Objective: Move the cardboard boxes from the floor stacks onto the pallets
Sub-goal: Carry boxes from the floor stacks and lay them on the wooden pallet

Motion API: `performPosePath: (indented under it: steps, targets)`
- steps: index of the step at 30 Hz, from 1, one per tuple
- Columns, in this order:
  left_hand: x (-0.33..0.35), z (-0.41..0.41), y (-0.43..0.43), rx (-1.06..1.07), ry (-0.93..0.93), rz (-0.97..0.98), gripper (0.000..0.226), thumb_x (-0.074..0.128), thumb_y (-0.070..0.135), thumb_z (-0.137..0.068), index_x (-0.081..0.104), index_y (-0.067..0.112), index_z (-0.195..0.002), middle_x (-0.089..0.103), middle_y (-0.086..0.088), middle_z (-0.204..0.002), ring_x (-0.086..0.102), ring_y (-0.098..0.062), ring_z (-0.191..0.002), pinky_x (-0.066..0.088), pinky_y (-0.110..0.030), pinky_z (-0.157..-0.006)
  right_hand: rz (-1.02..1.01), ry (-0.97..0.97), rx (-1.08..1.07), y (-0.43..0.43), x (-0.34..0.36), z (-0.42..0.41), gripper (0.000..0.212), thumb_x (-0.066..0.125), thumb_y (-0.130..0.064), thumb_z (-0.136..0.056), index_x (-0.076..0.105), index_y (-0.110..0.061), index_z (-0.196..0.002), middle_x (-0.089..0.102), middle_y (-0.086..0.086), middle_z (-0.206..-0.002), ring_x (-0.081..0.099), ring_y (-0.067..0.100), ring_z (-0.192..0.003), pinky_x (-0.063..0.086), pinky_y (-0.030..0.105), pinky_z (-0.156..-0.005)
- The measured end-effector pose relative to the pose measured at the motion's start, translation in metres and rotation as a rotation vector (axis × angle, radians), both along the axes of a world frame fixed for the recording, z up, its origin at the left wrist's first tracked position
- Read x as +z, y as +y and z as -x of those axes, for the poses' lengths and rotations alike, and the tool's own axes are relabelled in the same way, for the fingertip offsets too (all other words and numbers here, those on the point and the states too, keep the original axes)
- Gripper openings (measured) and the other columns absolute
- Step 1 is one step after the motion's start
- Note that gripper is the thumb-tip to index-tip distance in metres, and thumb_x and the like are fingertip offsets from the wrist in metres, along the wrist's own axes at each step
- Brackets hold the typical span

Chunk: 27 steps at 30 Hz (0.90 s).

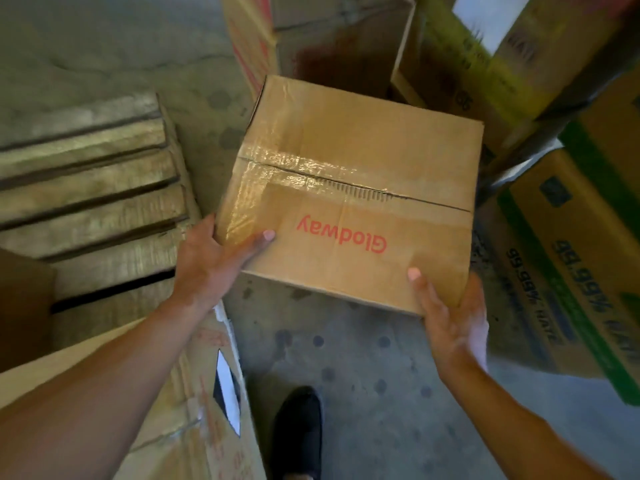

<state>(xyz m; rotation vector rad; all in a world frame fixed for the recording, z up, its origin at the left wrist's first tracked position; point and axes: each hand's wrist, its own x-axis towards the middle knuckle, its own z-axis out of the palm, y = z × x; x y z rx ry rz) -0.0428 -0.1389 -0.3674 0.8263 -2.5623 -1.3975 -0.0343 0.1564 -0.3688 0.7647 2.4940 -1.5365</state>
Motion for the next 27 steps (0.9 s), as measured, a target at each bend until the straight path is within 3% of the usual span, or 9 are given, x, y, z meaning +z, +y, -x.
performPosePath:
  steps: [3, 6, 8, 13, 17, 20, 27]
  targets:
    - [0.052, -0.030, -0.006, 0.067, 0.061, 0.024, 0.055, 0.082, 0.057, -0.067, 0.060, 0.022, -0.104, 0.061, 0.018, -0.087, 0.055, 0.008, -0.076, 0.039, -0.006, -0.054, 0.046, 0.089, 0.071, -0.002, 0.052, -0.013, 0.080, 0.068, -0.061, -0.082, 0.036, -0.033, -0.149, 0.054, 0.002, -0.137, 0.051, 0.029, -0.125, 0.044, 0.047, -0.101]
    - [0.099, -0.062, -0.018, 0.146, 0.127, 0.014, 0.073, 0.080, 0.069, -0.060, 0.063, 0.021, -0.113, 0.067, 0.010, -0.100, 0.061, 0.002, -0.083, 0.051, -0.019, -0.064, 0.087, 0.171, 0.169, -0.015, 0.100, -0.024, 0.077, 0.067, -0.059, -0.083, 0.034, -0.036, -0.148, 0.051, -0.009, -0.124, 0.048, 0.016, -0.114, 0.040, 0.035, -0.092]
    - [0.126, -0.086, -0.030, 0.198, 0.146, 0.059, 0.073, 0.080, 0.061, -0.068, 0.061, 0.017, -0.123, 0.062, 0.007, -0.107, 0.058, -0.002, -0.083, 0.042, -0.012, -0.063, 0.102, 0.210, 0.209, -0.031, 0.128, -0.031, 0.077, 0.068, -0.058, -0.082, 0.035, -0.035, -0.148, 0.048, -0.012, -0.118, 0.044, 0.011, -0.111, 0.038, 0.032, -0.089]
    - [0.162, -0.147, -0.075, 0.321, 0.207, 0.095, 0.083, 0.080, 0.060, -0.069, 0.056, 0.012, -0.133, 0.062, -0.002, -0.122, 0.059, -0.020, -0.108, 0.046, -0.028, -0.077, 0.115, 0.258, 0.338, -0.086, 0.171, -0.053, 0.073, 0.068, -0.056, -0.084, 0.038, -0.033, -0.146, 0.050, -0.017, -0.104, 0.045, 0.009, -0.106, 0.032, 0.010, -0.068]
    - [0.169, -0.195, -0.131, 0.355, 0.245, 0.127, 0.092, 0.071, 0.078, -0.060, 0.060, 0.019, -0.129, 0.066, 0.000, -0.115, 0.062, -0.021, -0.102, 0.048, -0.027, -0.070, 0.133, 0.295, 0.436, -0.150, 0.180, -0.069, 0.083, 0.069, -0.061, -0.079, 0.035, -0.034, -0.150, 0.051, -0.014, -0.119, 0.047, 0.009, -0.113, 0.042, 0.024, -0.089]
    - [0.167, -0.221, -0.175, 0.345, 0.271, 0.109, 0.082, 0.069, 0.078, -0.065, 0.059, 0.026, -0.127, 0.066, 0.005, -0.112, 0.062, -0.017, -0.102, 0.054, -0.032, -0.074, 0.146, 0.321, 0.481, -0.200, 0.179, -0.075, 0.084, 0.072, -0.062, -0.076, 0.036, -0.038, -0.148, 0.053, -0.019, -0.117, 0.050, 0.006, -0.111, 0.045, 0.022, -0.089]
    - [0.154, -0.229, -0.262, 0.343, 0.265, 0.099, 0.086, 0.066, 0.076, -0.065, 0.055, 0.022, -0.131, 0.063, 0.004, -0.117, 0.057, -0.015, -0.106, 0.044, -0.018, -0.069, 0.113, 0.335, 0.511, -0.293, 0.164, -0.068, 0.087, 0.075, -0.069, -0.071, 0.038, -0.042, -0.146, 0.058, -0.016, -0.126, 0.055, 0.012, -0.120, 0.052, 0.047, -0.102]
